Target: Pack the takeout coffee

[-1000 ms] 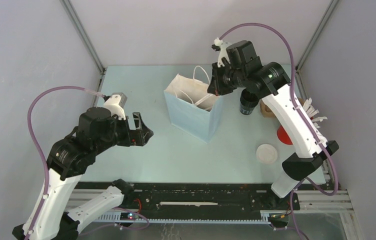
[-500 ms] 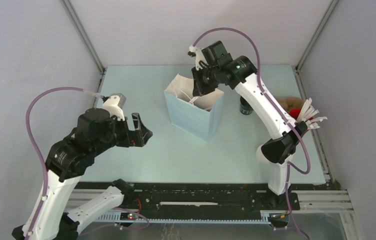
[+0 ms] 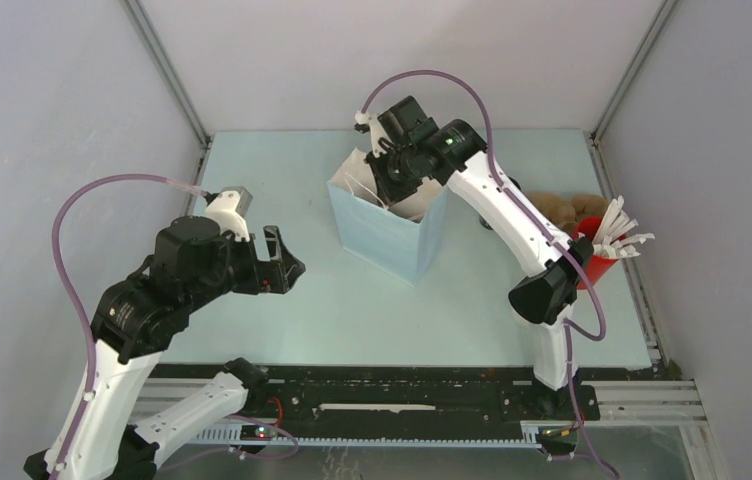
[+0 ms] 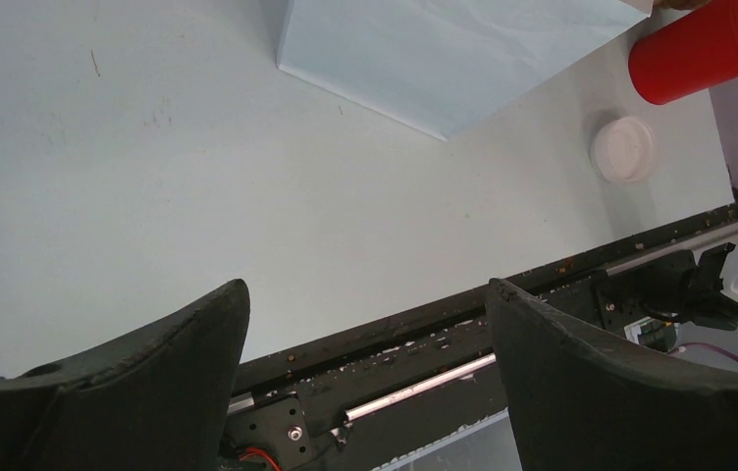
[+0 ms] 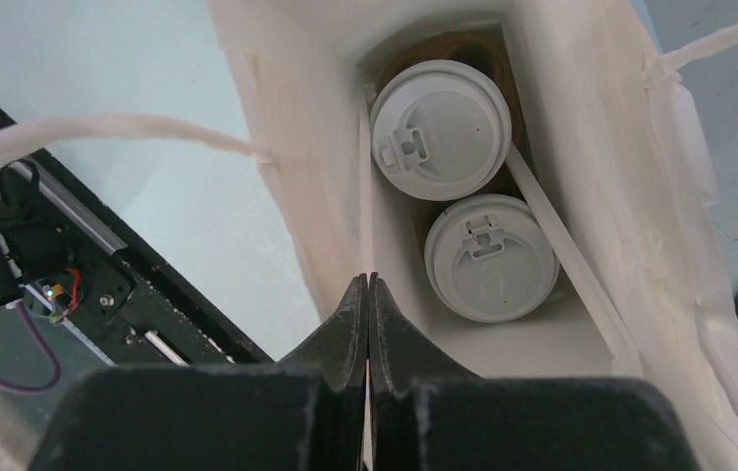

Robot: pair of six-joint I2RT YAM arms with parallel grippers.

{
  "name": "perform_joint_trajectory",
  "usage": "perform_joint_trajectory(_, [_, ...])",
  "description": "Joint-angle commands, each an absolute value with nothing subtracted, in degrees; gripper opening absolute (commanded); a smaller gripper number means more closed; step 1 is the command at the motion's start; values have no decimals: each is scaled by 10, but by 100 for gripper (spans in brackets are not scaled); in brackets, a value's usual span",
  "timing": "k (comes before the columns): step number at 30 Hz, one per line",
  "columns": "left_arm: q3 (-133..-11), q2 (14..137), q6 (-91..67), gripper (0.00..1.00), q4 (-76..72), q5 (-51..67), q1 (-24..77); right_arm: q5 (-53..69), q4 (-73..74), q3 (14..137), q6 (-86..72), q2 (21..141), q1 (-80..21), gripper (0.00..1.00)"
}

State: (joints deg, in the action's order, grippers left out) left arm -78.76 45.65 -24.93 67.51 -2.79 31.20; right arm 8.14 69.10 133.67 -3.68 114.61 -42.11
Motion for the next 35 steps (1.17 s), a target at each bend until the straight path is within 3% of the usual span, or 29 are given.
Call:
perform_joint_trajectory(1, [-818,457,-241,94,671,-32,308,56,680,1359,-36,1160,-425,0])
perform_joint_trajectory(7, [-825,459,-237,94,674,-37,308,63,691,1411,-101,1148,-405,43])
perform_joint_trajectory(14, [-855,475,-239,96,676,-54,308,55,729,1399,-173,1021,-347,71])
perform_joint_trajectory(15, [-864,478,-243,97,675,-57,308,58,739,1393,-175,999,-334,78])
perform_joint_trajectory(16, [-876,482,-247,98,673,-61,308,61,743,1383,-175,973,-323,95])
perform_joint_trajectory(17, [-889,487,-252,99,673,-65,308,70,740,1366,-169,933,-312,99])
perform_joint_trajectory(27, [-1191,588,-268,100,688,-148,308,84,686,1327,-147,724,-285,100])
perform_joint_trajectory(35, [-1211,572,-274,100,662,-163,308,77,615,1250,-147,627,-291,100])
